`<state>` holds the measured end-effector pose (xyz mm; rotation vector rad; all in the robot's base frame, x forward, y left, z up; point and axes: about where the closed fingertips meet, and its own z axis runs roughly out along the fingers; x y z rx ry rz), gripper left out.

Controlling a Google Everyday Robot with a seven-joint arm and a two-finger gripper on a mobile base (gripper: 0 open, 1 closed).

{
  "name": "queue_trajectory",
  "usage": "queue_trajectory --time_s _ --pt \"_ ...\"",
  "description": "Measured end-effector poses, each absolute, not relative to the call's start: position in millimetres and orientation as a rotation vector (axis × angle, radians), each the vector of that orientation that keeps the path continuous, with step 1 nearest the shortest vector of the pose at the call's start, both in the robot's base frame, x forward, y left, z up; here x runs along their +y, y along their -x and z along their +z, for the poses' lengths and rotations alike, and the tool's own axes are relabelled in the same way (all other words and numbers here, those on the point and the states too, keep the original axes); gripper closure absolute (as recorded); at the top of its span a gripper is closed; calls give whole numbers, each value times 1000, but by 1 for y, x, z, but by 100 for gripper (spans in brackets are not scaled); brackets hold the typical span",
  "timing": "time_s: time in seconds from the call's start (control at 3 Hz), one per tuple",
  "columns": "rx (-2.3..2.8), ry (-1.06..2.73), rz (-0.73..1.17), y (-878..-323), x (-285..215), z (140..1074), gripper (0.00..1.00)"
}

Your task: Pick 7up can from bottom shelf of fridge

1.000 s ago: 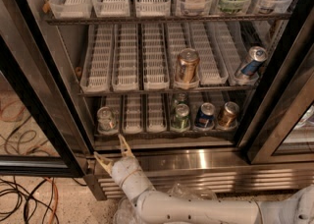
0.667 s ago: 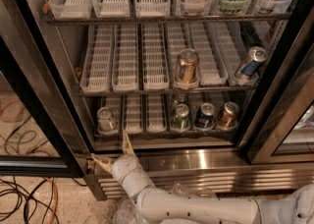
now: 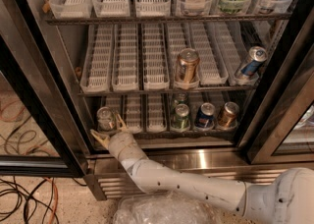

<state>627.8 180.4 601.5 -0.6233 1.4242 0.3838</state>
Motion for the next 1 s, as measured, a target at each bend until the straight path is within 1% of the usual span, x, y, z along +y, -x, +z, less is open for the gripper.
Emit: queue_trajectory --time_s 0.33,0.67,1.0 --pt "1419 630 388 -634 185 603 33" --pt "1417 635 390 -638 189 603 43" --pt "1417 635 390 -638 189 603 62"
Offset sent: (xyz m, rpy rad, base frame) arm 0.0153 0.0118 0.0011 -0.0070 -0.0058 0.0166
